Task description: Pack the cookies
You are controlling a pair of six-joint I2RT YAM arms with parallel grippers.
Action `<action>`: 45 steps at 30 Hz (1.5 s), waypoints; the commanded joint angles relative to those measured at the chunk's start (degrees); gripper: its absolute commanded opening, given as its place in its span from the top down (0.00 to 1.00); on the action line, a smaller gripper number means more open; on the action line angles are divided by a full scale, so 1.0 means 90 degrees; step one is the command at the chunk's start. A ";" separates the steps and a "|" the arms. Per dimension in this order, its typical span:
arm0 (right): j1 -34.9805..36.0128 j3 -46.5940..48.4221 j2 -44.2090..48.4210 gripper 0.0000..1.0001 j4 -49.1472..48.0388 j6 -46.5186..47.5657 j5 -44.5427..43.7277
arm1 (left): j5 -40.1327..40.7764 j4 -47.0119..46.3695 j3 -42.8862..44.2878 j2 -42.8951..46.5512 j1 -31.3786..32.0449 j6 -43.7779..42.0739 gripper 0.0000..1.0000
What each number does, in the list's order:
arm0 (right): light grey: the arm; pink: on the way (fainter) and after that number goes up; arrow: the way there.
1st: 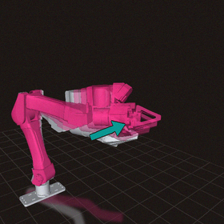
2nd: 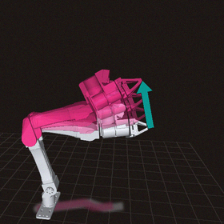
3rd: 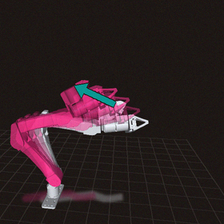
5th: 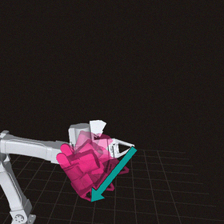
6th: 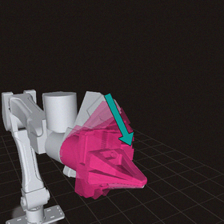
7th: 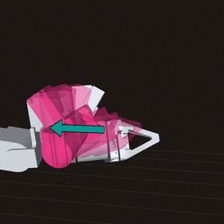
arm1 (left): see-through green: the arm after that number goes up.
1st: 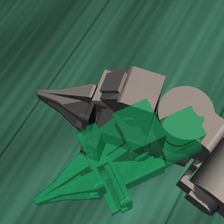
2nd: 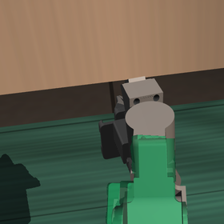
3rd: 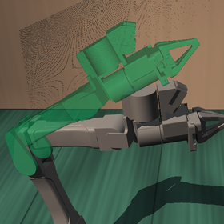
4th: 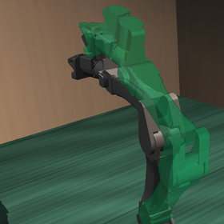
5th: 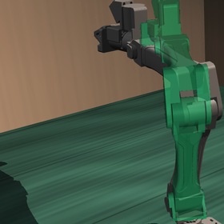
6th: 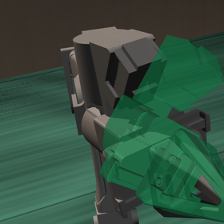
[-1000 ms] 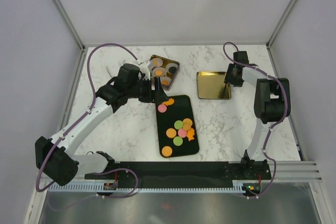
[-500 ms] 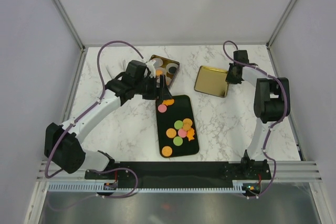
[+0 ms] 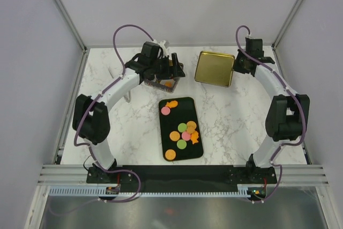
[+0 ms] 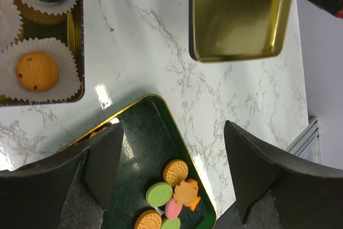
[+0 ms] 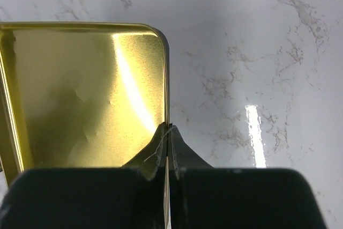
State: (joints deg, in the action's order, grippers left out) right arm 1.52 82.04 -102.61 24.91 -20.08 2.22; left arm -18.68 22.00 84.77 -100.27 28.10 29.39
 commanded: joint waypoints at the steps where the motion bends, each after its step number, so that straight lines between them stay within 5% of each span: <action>1: 0.0182 0.0279 0.0579 1.00 0.0016 -0.0220 0.0515 | -0.0433 -0.0354 0.0745 -0.0497 -0.0211 0.0182 0.17; 14: 0.1159 0.0289 0.1069 1.00 -0.0188 -0.0669 0.1257 | -0.1625 -0.1614 0.0845 -0.0969 -0.0573 0.0728 0.18; 20: 0.1423 0.0142 0.1127 1.00 -0.0364 -0.0826 0.1296 | -0.1909 -0.1907 0.0454 -0.0812 -0.0641 0.0973 0.43; 25: 0.1559 -0.0043 0.1225 1.00 -0.0521 -0.0826 0.1200 | -0.1968 -0.1839 0.0307 -0.0608 -0.0690 0.1070 0.78; 27: 0.1608 -0.0101 0.1274 0.92 -0.0541 -0.0739 0.1014 | -0.2007 -0.1616 0.0337 -0.0558 -0.0739 0.1080 0.93; 28: 0.1696 -0.0160 0.1332 0.78 -0.0541 -0.0583 0.0878 | -0.2007 -0.1518 0.0404 -0.0510 -0.0768 0.1090 0.97; 31: 0.2046 -0.0306 0.1595 0.50 -0.0512 -0.0038 0.0079 | -0.1958 -0.0933 0.0551 -0.0461 -0.0846 0.1042 0.98; 34: 0.2602 -0.0540 0.1965 0.33 -0.0550 0.0422 -0.0821 | -0.1938 -0.0289 0.0697 -0.0412 -0.0973 0.1041 0.98; 45: 0.5923 -0.1781 0.2613 0.18 -0.1429 0.3516 -0.2579 | -0.2485 0.0632 0.0786 -0.0119 -0.1472 0.1178 0.98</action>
State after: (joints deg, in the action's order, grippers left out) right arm 49.19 68.20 -78.65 15.25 -0.51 -13.69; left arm -36.71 26.09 89.47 -106.21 15.11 38.46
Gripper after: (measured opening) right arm 0.816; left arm 0.201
